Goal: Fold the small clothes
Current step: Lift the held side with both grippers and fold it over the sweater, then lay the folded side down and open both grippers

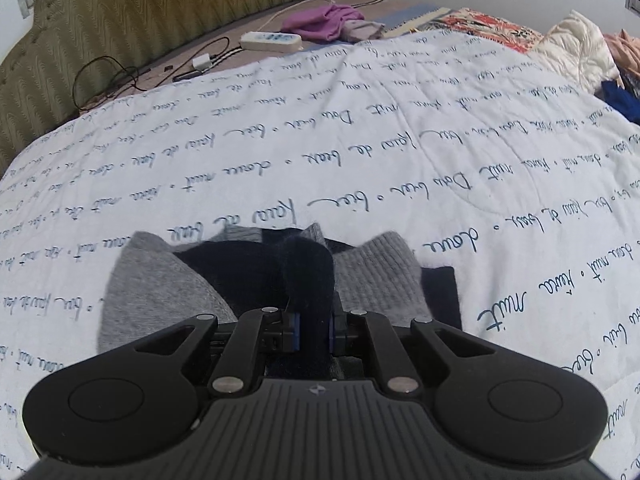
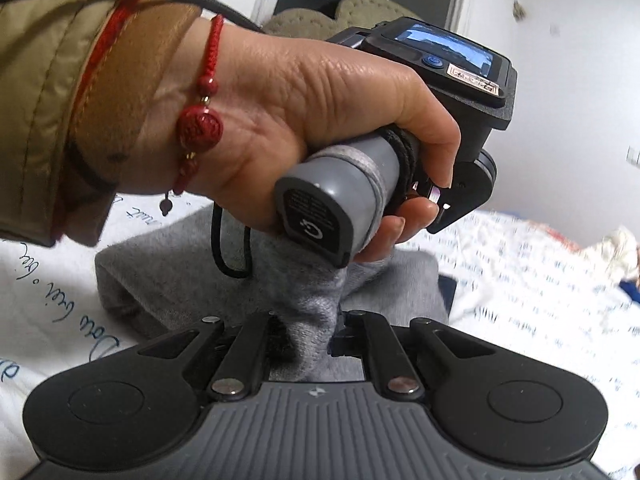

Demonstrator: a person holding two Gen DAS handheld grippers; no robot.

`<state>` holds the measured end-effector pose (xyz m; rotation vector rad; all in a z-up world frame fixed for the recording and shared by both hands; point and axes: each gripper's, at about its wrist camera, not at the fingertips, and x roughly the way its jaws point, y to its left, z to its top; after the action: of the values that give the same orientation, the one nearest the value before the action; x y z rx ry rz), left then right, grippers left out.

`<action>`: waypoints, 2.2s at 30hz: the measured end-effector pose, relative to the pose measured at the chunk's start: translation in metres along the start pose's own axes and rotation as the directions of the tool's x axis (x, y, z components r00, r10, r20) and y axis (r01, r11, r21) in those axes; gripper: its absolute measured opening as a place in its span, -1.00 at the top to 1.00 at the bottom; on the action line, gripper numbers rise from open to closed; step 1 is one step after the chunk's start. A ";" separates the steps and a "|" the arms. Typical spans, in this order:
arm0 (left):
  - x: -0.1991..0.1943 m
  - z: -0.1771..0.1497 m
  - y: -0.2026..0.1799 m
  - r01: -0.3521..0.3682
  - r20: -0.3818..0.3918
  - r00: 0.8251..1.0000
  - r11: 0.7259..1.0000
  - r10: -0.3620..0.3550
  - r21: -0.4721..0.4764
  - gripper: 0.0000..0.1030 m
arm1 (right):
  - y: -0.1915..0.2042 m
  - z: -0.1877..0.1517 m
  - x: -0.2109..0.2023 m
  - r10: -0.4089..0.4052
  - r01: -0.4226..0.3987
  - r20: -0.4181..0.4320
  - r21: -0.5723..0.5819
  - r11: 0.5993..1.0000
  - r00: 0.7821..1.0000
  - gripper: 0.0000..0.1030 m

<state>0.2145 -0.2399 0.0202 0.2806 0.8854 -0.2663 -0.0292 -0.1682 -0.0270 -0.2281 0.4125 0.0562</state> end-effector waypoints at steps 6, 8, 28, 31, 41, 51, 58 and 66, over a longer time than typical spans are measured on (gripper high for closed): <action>0.004 0.002 -0.014 0.005 -0.001 1.000 1.000 -0.005 0.010 0.77 | -0.012 0.004 0.005 0.039 -0.036 -0.035 0.073 0.997 0.999 0.85; 0.003 0.001 -0.018 0.009 0.005 1.000 1.000 -0.009 0.011 0.77 | -0.018 0.007 0.005 0.051 -0.047 -0.047 0.100 0.994 0.998 0.85; -0.078 0.005 -0.001 0.149 0.243 0.949 0.966 -0.200 0.213 -0.96 | -0.068 0.017 0.026 0.253 -0.161 -0.136 0.474 0.866 0.958 0.78; -0.082 -0.009 0.036 0.077 0.245 0.962 0.979 -0.124 0.190 -0.96 | -0.089 0.012 0.027 0.333 -0.212 -0.112 0.576 0.790 0.936 0.48; -0.094 -0.083 0.109 -0.011 0.197 0.980 0.992 -0.014 0.127 -0.95 | -0.126 -0.018 0.023 0.425 -0.269 0.057 0.846 0.460 0.904 0.57; -0.092 -0.126 0.108 0.025 0.177 0.982 0.982 -0.059 0.189 -0.95 | -0.142 -0.016 0.013 0.381 -0.213 -0.018 0.803 0.556 0.925 0.74; -0.092 -0.118 0.101 0.086 0.172 0.980 0.990 -0.105 0.111 -0.96 | -0.176 0.024 0.053 0.357 -0.256 0.036 0.763 0.593 0.934 0.04; -0.092 -0.125 0.070 0.131 0.152 0.976 0.979 -0.155 0.159 -0.96 | -0.185 0.034 0.129 0.464 -0.283 0.008 0.802 0.526 0.886 0.05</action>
<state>0.0925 -0.1209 0.0266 0.3284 0.7248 -0.4845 0.1208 -0.3392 -0.0107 0.7694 0.6584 0.2778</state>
